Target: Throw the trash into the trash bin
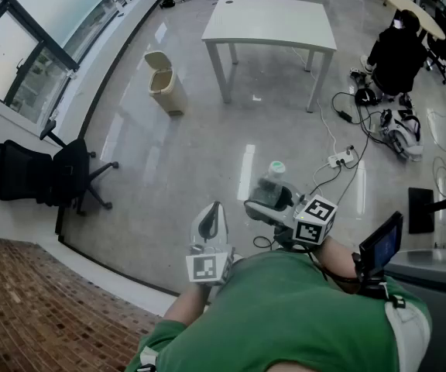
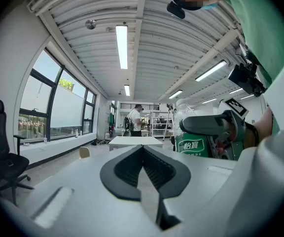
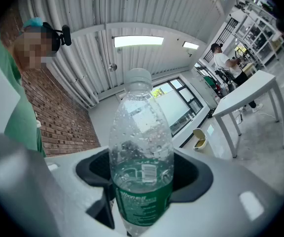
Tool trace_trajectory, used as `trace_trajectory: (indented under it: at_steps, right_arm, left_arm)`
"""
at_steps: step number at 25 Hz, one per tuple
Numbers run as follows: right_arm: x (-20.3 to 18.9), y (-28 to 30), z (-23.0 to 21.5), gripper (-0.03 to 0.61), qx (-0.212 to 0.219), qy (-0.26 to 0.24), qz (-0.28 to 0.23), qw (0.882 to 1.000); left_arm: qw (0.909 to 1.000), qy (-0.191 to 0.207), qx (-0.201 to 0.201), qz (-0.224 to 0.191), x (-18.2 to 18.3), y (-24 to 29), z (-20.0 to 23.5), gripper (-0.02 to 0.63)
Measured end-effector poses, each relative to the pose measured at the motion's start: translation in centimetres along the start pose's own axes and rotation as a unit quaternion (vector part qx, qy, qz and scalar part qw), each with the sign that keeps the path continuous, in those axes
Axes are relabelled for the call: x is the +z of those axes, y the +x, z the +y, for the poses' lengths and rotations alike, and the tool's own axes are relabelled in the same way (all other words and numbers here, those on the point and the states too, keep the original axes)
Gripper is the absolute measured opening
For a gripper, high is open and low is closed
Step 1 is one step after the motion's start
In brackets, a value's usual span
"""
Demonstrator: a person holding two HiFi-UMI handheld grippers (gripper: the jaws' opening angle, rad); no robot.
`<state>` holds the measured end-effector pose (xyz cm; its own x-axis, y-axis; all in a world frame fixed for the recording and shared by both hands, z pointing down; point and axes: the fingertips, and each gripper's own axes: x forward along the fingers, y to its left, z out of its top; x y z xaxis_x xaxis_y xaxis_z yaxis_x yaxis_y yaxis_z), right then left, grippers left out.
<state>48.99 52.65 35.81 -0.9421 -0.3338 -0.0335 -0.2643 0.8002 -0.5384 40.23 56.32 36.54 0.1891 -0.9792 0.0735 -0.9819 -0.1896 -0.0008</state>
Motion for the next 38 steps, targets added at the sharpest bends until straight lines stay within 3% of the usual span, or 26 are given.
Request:
trace_trajectory:
  at_steps: [23, 38]
  right_arm:
    - [0.0, -0.4, -0.5, 0.328, 0.006, 0.01, -0.006, 1.0]
    - [3.8, -6.3, -4.8, 0.328, 0.015, 0.01, -0.019, 1.0]
  left_arm:
    - [0.9999, 0.001, 0.014, 0.007, -0.7, 0.0, 0.0, 0.006]
    - [0.9992, 0.025, 0.029, -0.009, 1.1, 4.5, -6.9, 0.006]
